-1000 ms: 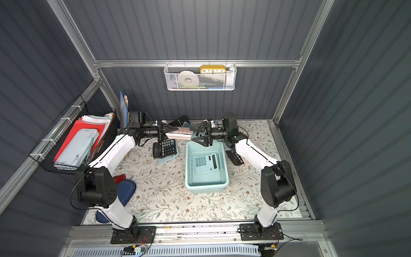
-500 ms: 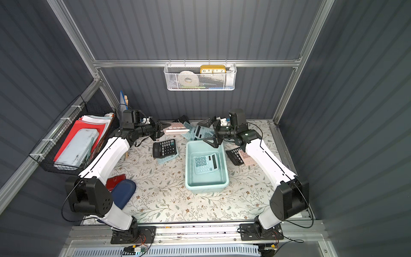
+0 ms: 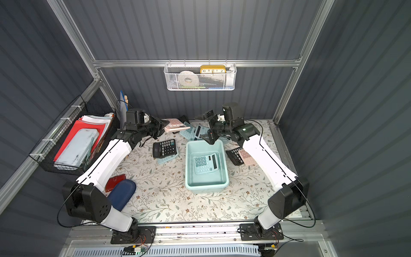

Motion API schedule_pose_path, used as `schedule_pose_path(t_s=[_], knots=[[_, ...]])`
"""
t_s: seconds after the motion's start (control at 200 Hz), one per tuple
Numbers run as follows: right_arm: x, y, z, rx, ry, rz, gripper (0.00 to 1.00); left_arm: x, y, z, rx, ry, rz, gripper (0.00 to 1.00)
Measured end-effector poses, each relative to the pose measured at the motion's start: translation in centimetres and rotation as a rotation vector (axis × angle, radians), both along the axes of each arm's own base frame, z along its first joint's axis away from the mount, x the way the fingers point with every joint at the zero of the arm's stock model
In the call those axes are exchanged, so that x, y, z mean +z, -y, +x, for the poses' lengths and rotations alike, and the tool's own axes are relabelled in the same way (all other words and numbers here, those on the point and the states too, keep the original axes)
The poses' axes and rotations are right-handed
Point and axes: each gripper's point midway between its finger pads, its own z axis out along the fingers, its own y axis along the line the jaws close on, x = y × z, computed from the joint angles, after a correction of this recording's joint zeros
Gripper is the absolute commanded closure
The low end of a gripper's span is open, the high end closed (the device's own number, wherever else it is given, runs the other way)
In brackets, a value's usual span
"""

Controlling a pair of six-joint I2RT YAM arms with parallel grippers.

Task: Put the calculator in the storage box
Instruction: Place the calculator in the storage box.

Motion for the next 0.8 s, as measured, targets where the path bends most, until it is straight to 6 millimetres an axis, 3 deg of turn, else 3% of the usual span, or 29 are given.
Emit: schedule_pose_path(t_s=[0.335,0.525,0.795], knots=[[-3.0,-2.1,-1.2,-0.007,-0.127,-0.042,0.06,0.0,-0.6,-0.4,0.017,0.018,0.075,1.0],[-4.7,-3.3,-1.2,-0.017,-0.187,-0.055,0.07,1.5,-1.1,-1.2,0.029,0.061,0.093,1.0],[-5.0,-3.9,-1.4,-0.026,-0.208,-0.051,0.1,3.1,-1.2,-2.1,0.031,0.115,0.093,1.0]])
